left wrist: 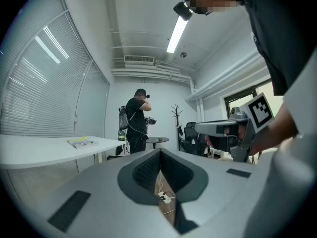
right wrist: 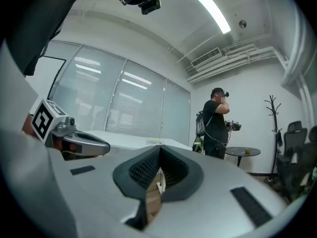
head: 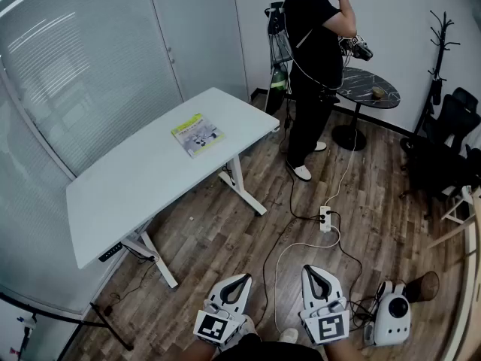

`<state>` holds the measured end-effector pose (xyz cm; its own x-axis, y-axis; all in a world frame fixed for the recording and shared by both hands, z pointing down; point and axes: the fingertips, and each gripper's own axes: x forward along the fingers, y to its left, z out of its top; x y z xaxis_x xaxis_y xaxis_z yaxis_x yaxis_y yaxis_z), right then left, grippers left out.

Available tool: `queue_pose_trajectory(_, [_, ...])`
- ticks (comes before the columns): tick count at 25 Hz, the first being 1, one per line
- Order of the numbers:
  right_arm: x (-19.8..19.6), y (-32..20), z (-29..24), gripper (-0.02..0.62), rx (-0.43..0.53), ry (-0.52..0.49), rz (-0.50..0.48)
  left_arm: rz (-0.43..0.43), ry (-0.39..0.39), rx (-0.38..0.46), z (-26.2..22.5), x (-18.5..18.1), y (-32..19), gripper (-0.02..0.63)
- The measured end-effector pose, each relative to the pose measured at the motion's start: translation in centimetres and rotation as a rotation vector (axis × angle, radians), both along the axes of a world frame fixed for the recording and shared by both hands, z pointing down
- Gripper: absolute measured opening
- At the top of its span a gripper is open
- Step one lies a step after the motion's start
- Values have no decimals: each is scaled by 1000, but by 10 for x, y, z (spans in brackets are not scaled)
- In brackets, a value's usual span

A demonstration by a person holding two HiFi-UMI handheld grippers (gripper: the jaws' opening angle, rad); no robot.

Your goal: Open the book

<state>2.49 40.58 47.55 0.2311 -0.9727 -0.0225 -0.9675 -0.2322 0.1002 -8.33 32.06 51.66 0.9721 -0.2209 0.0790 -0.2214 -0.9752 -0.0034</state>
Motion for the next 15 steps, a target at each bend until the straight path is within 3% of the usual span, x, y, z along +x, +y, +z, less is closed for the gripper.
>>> queue_pose_trajectory(12, [-23, -16, -4, 6, 23, 26, -31, -35, -17, 6, -2, -15, -23, 11])
queue_pose_trajectory(15, [-26, -29, 0, 6, 26, 19, -26, -10, 10, 48, -3, -18, -34, 11])
